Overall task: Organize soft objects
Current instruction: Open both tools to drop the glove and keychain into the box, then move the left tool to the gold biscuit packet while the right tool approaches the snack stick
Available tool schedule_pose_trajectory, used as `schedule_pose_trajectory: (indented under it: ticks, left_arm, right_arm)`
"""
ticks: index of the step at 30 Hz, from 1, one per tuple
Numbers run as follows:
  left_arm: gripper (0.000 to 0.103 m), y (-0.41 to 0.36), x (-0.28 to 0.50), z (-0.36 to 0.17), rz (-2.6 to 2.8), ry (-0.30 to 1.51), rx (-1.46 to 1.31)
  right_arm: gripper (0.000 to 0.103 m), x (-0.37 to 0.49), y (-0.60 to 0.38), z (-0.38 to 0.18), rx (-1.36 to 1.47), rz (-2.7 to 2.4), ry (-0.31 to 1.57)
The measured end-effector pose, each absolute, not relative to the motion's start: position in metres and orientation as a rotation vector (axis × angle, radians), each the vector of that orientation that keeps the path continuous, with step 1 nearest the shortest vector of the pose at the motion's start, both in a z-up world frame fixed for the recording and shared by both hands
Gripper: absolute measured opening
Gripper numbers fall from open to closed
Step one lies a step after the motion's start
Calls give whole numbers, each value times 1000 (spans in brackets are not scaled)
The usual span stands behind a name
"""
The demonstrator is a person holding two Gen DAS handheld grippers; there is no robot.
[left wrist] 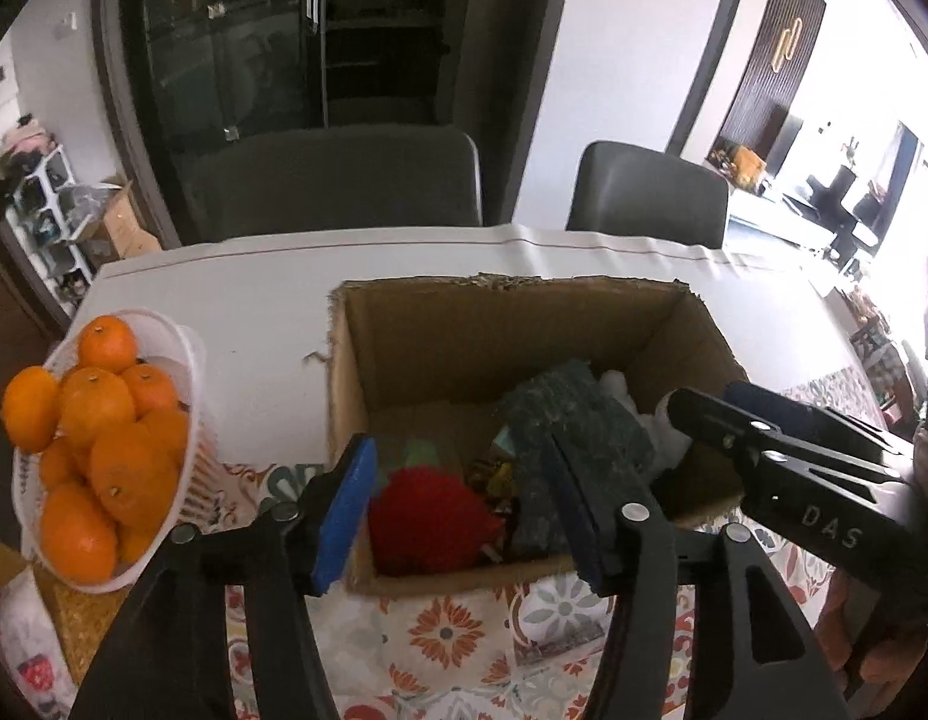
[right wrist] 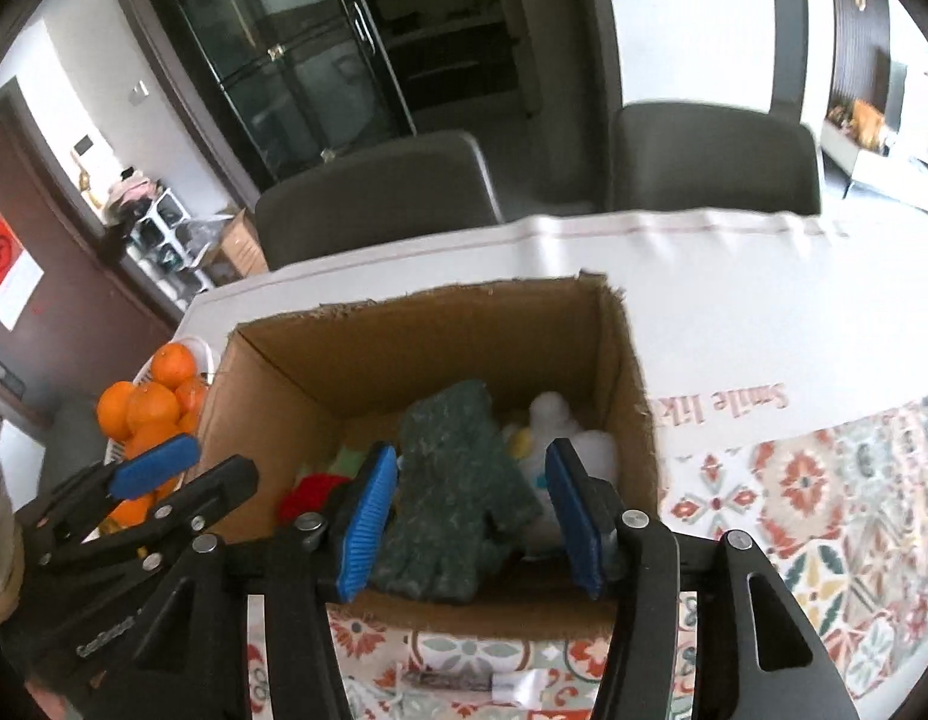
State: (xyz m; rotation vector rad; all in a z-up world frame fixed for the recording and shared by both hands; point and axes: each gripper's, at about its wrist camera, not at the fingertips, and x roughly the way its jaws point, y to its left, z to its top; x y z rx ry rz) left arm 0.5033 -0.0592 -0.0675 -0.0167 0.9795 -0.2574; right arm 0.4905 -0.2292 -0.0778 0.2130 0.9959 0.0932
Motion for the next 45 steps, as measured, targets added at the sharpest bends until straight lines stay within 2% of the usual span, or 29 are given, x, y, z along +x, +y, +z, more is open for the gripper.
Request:
schedule_pose_trajectory:
  ticks: [10, 20, 24, 45]
  left_arm:
    - [63, -40, 450, -45, -224, 929, -42]
    - [74, -42, 400, -46, -204, 941, -23]
    - [77, -42, 382, -56, -192, 968, -28]
    - [82, -48, 324, -129, -174, 1211, -110]
  right_arm:
    - [59, 443, -221, -49, 182, 80, 932]
    - [61, 389, -218, -49, 171, 88, 947]
    - [62, 372, -219, -53, 158, 86, 957]
    - [62, 316, -220, -108, 122, 114, 1129]
